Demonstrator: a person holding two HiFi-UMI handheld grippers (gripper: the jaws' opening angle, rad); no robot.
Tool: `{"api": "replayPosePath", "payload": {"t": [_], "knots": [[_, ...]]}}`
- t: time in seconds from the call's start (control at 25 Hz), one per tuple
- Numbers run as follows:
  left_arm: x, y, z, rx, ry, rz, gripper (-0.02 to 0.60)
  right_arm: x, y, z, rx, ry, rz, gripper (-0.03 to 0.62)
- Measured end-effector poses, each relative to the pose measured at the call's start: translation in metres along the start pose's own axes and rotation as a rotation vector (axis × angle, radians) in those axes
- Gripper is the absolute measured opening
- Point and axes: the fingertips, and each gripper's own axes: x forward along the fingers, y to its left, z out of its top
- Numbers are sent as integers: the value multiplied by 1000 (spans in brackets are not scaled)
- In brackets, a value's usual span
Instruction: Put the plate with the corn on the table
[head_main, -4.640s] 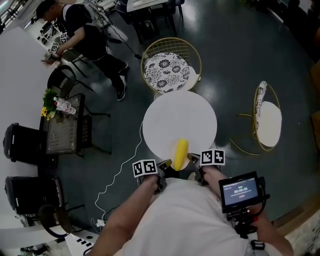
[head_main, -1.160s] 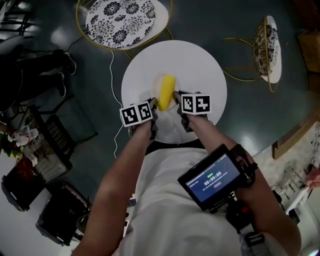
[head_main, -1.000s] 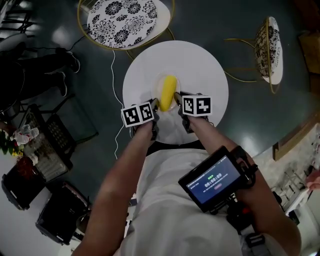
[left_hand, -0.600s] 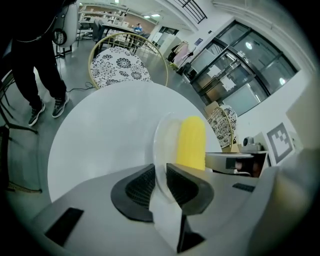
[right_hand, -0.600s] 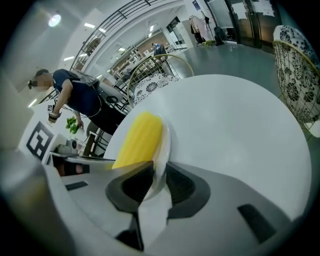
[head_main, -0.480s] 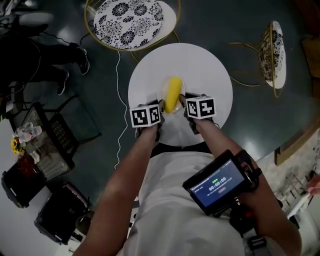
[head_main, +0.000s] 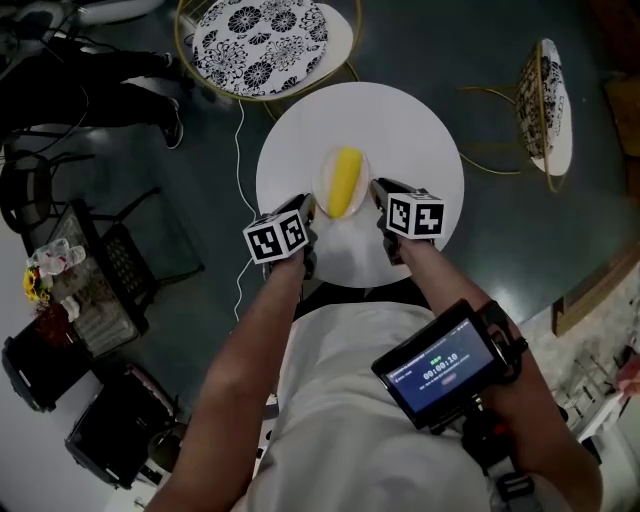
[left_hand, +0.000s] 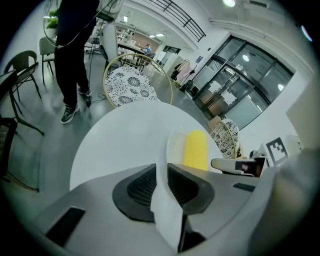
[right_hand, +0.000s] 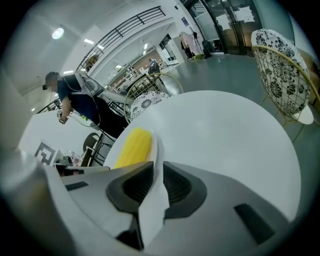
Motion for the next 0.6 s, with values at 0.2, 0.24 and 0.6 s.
{"api": "replayPosePath", "payload": {"t": [0.2,0.24,0.6], "knots": [[-22,4,0,22,-61,56,64,-24,-5,3,-60,-40,18,57],[-27,3,-3,24,-69,66,64,-29,-7,1,-66,-42,18,55],[-75,-31,-22,51,-163,73,6,-75,7,-7,-134,-46,85,8]]}}
